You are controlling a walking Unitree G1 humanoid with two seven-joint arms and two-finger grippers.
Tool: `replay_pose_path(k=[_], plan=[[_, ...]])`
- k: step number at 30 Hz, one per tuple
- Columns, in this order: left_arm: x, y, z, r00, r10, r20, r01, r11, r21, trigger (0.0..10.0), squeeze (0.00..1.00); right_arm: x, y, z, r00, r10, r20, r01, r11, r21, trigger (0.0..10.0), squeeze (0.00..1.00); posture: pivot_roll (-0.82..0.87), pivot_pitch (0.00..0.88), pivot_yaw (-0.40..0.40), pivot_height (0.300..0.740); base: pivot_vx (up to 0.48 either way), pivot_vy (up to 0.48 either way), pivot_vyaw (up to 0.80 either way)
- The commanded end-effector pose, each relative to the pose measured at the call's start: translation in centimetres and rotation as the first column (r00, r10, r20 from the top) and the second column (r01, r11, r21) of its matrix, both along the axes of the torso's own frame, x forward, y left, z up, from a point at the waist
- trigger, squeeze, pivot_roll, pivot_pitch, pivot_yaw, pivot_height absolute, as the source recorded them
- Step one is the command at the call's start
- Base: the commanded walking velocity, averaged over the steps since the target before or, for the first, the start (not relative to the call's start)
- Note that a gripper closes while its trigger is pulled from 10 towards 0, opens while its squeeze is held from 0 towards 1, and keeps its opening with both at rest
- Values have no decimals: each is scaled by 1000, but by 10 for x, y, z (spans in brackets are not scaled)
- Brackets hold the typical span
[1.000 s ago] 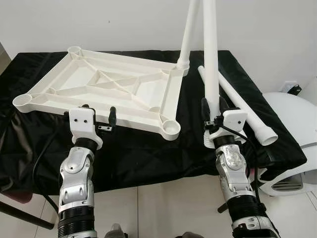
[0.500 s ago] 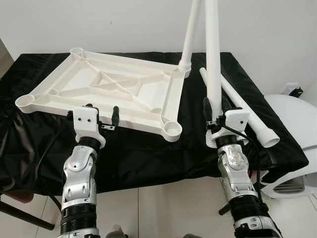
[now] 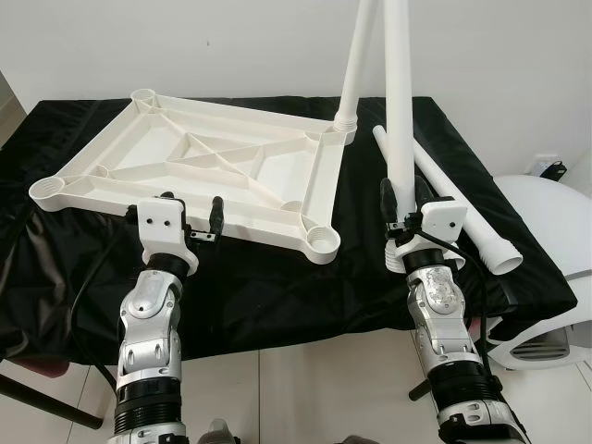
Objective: Building children table
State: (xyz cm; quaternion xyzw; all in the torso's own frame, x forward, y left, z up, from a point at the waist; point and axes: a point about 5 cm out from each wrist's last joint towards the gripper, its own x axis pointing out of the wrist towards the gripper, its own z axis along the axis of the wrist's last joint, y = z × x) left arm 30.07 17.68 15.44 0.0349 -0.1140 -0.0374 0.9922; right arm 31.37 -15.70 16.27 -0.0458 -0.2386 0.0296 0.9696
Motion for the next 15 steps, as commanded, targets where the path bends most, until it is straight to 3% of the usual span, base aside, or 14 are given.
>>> replay_pose_path(k=[1, 15], plan=[[1, 6, 0, 988, 156, 8, -155, 987, -46, 10000, 0, 0, -1, 3, 1000, -5, 25, 5, 1000, -12, 10000, 0, 5, 20, -1, 740, 0, 0, 0], [0, 7, 0, 987, 158, 9, -157, 987, -40, 10000, 0, 0, -1, 3, 1000, -5, 23, 5, 1000, -13, 10000, 0, 10, 27, 1, 740, 0, 0, 0]])
